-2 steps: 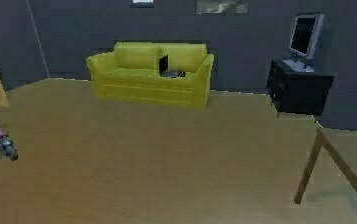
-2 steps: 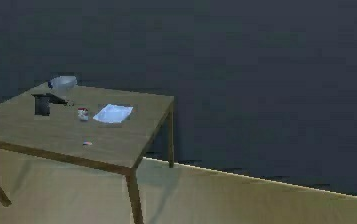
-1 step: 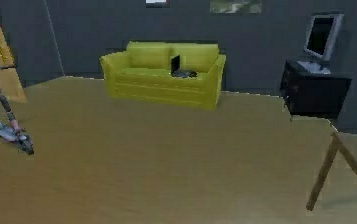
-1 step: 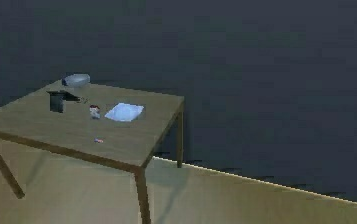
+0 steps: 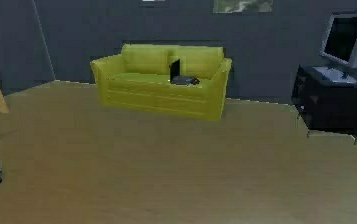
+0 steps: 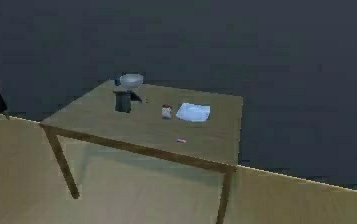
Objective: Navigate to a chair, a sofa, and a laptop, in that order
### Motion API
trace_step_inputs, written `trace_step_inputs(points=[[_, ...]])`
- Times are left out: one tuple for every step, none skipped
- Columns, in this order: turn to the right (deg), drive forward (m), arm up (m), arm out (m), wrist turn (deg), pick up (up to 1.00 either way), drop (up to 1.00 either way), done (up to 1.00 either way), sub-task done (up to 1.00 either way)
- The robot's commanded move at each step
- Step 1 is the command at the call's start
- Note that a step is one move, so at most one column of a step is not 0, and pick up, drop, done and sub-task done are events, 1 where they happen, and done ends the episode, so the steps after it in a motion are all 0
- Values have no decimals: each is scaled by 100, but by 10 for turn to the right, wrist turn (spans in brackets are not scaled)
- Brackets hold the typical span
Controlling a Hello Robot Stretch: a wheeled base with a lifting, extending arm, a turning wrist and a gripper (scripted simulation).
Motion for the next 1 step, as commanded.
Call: trace_step_inputs(points=[[-330, 0, 0, 0, 0, 0, 0, 0, 0]])
